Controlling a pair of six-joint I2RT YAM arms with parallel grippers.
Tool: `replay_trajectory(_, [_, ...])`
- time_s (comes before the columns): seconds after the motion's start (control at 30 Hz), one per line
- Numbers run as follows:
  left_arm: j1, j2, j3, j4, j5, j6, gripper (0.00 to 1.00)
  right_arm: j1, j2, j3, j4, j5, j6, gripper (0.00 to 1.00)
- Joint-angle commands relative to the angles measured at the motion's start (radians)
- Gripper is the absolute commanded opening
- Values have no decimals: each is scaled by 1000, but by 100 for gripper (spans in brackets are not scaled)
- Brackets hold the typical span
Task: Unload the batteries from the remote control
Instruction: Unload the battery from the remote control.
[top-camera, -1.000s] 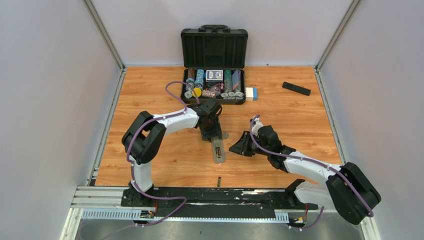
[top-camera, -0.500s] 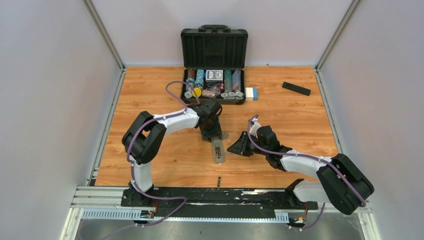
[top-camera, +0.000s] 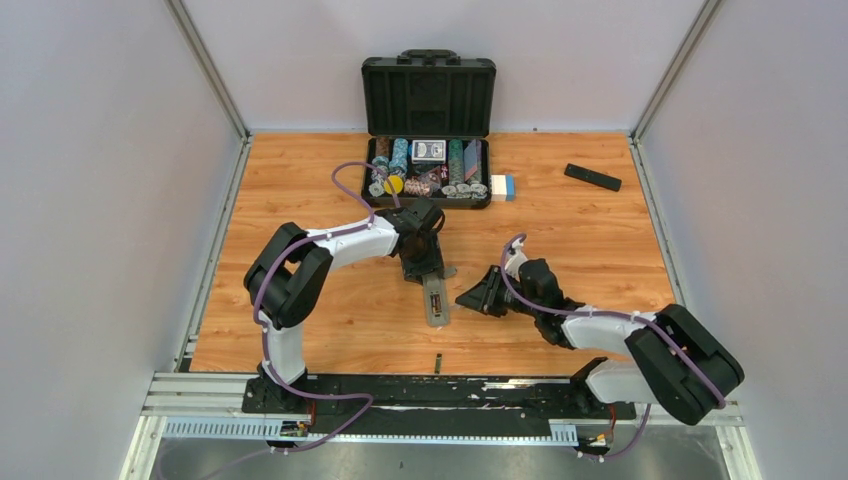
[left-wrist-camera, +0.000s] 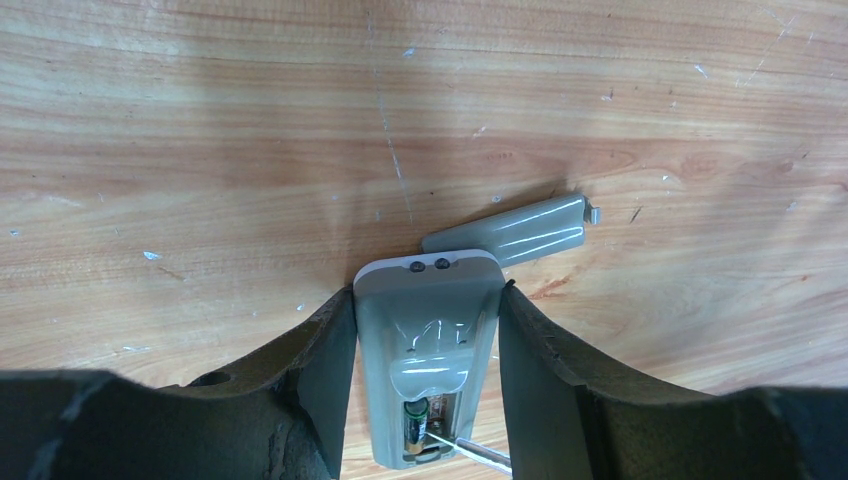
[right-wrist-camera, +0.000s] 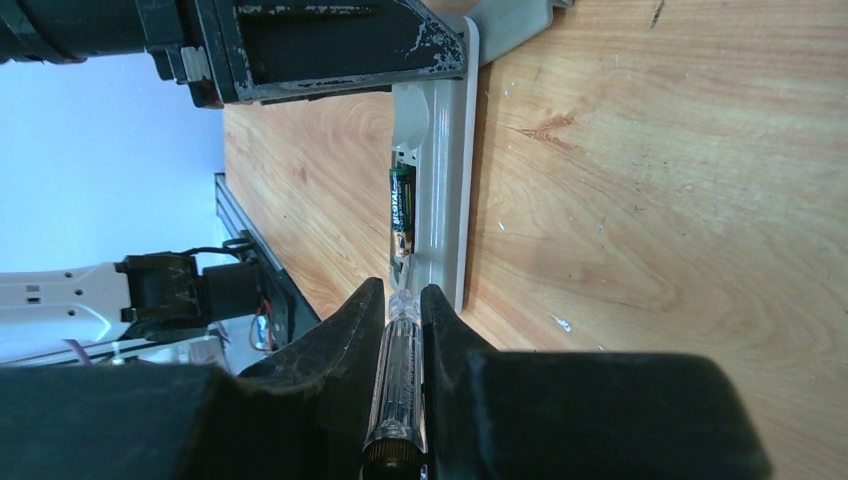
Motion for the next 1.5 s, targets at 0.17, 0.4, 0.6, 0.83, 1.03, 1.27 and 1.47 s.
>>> replay_trajectory(0.17, [0, 126, -78, 76, -97, 4, 7, 3, 152, -59, 350, -62, 174, 0])
replay_trajectory(0.4, [1, 136, -75, 81, -90, 2, 7, 3, 63, -56, 180, 18, 87, 0])
replay_trajectory(0.6, [0, 137, -69, 74, -98, 6, 7, 4, -139, 9, -92, 90, -122, 0])
replay_trajectory(0.83, [-2, 133, -81, 75, -100, 1, 7, 3, -97, 34, -84, 49, -145, 0])
replay_trajectory(1.03, [-7, 130, -77, 66, -108, 5, 7, 3, -75, 61, -85, 88, -138, 0])
replay_trajectory(1.27, [-10, 129, -77, 61, -115, 5, 7, 0, -154, 84, -179, 139, -171, 0])
replay_trajectory(1.47, [-14, 129, -81, 58, -117, 2, 7, -5, -125, 84, -153, 147, -171, 0])
